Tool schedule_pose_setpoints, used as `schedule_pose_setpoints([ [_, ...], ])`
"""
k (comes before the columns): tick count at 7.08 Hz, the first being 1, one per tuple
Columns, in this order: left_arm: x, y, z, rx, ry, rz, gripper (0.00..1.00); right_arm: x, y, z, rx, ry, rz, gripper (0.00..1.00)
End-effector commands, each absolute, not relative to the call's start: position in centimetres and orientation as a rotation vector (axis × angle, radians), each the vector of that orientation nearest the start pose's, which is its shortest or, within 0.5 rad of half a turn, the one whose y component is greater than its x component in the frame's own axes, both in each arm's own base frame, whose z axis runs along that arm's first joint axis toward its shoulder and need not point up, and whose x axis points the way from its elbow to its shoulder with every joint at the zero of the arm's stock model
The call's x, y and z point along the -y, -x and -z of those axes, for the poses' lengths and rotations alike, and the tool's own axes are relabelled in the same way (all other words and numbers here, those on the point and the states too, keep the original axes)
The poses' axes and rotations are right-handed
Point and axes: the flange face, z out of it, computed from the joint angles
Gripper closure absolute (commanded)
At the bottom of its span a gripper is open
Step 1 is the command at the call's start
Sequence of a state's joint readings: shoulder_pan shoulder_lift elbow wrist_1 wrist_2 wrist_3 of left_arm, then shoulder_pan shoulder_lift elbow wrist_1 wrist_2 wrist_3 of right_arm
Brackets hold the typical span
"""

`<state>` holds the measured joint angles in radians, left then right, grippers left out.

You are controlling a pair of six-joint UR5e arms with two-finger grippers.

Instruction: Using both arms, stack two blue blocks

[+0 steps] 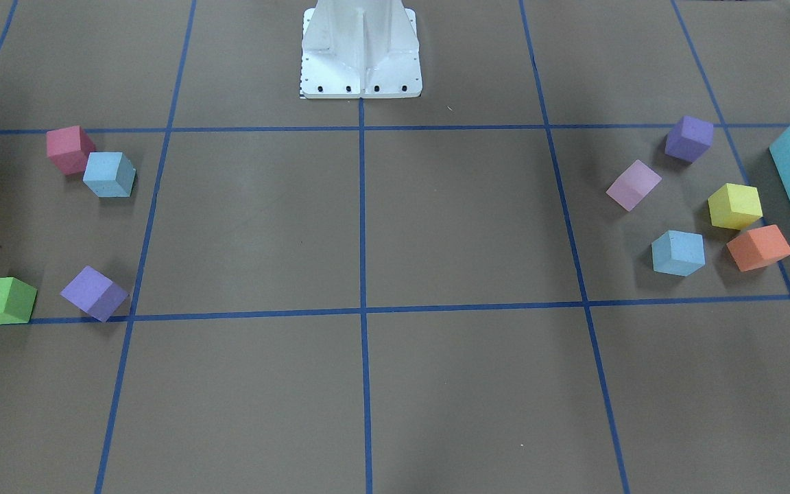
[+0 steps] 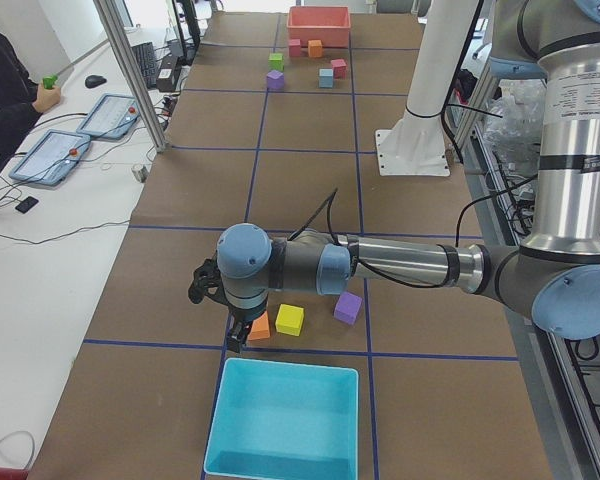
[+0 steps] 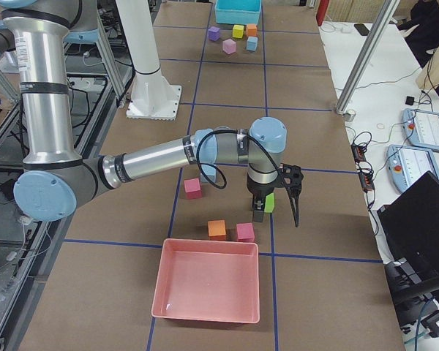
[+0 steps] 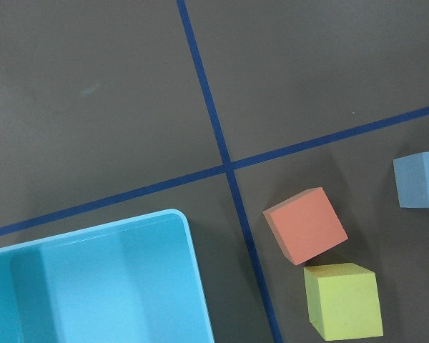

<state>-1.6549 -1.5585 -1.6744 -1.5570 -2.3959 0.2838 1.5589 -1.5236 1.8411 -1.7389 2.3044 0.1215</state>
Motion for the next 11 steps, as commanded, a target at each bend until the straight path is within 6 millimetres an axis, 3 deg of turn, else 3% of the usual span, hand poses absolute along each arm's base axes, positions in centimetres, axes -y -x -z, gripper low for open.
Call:
schedule_pose_setpoints([
  [1,48.3,10.0,-60.9,-0.799,-0.226,-0.219,0.02,49.4,-3.7,-52.2,0.791,-0.089,-0.005,0.00],
  [2,48.3,10.1,-60.8,-0.797,-0.227,-0.220,0.02,47.7,-2.7,-54.3,0.873,-0.005,-0.050,0.00],
  [3,48.3,10.1,-60.8,-0.796,-0.227,-0.220,0.02,47.2,-2.2,-53.2,0.941,0.013,-0.068,0.00],
  [4,48.3,10.1,-60.8,-0.797,-0.229,-0.219,0.02,47.1,1.0,-53.3,0.977,0.064,-0.018,0.00],
  [5,48.0,10.0,-61.1,-0.798,-0.222,-0.216,0.02,47.1,2.9,-52.3,1.003,0.057,0.034,0.00],
  [6,47.9,10.1,-61.1,-0.799,-0.223,-0.215,0.02,45.9,4.5,-51.3,0.983,0.042,0.055,0.00],
  [8,47.9,10.1,-61.1,-0.799,-0.224,-0.216,0.02,43.6,12.7,-46.2,0.802,-0.007,0.099,0.00],
  [10,48.0,10.0,-61.0,-0.801,-0.225,-0.216,0.02,41.9,14.1,-44.3,0.808,-0.002,0.089,0.00],
  [11,48.0,10.0,-61.0,-0.801,-0.225,-0.216,0.02,41.3,15.9,-44.0,0.792,0.012,0.058,0.00],
])
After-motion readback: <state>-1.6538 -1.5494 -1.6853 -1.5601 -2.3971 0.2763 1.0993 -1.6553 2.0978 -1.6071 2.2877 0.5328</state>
